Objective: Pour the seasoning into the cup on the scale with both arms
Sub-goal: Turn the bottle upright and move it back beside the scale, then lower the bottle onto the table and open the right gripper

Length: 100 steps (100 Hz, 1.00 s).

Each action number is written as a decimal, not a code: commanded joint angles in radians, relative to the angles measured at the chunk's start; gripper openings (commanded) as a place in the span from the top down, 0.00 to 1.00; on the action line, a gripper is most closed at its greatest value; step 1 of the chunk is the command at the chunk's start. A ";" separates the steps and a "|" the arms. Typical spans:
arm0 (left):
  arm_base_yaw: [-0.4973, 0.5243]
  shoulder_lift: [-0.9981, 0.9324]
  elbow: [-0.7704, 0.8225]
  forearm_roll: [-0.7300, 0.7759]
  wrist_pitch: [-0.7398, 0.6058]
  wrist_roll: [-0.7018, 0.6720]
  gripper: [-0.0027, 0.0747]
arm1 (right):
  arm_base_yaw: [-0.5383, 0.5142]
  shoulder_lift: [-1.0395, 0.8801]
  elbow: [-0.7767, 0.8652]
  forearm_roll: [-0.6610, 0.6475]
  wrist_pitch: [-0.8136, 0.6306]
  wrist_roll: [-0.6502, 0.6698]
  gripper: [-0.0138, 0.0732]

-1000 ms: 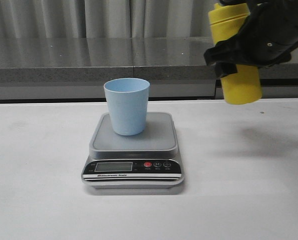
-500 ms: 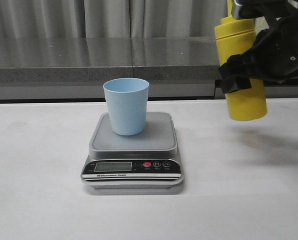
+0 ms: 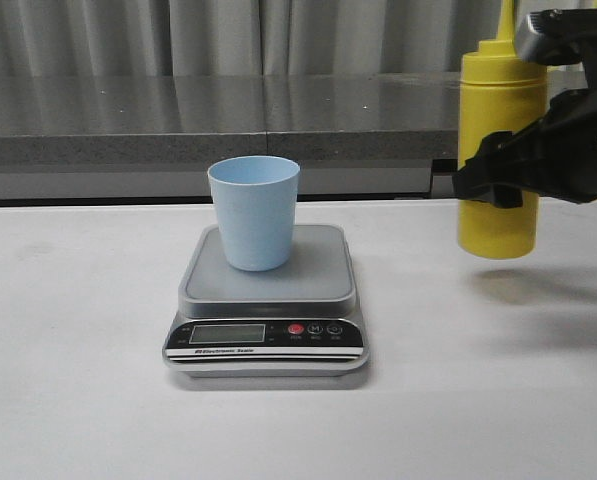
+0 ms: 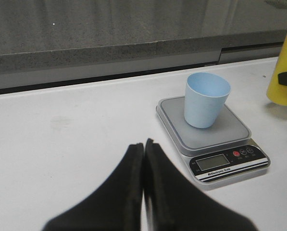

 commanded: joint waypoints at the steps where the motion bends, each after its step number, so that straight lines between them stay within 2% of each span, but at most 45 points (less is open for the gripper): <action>1: 0.002 0.007 -0.026 -0.017 -0.076 -0.009 0.99 | -0.025 -0.042 0.000 0.030 -0.107 -0.022 0.56; 24: 0.002 0.007 -0.026 -0.017 -0.076 -0.009 0.99 | -0.060 -0.008 0.036 0.075 -0.209 -0.021 0.56; 60: 0.002 0.007 -0.026 -0.017 -0.076 -0.009 0.99 | -0.062 0.044 0.041 0.091 -0.199 -0.021 0.54; 72: 0.002 0.007 -0.025 -0.017 -0.076 -0.009 0.99 | -0.062 0.052 0.041 0.091 -0.197 -0.021 0.41; 89: 0.002 0.007 -0.025 -0.017 -0.076 -0.009 0.99 | -0.062 0.052 0.041 0.091 -0.194 -0.021 0.07; 100: 0.002 0.007 -0.025 -0.017 -0.076 -0.009 0.99 | -0.062 0.052 0.046 0.091 -0.198 -0.021 0.10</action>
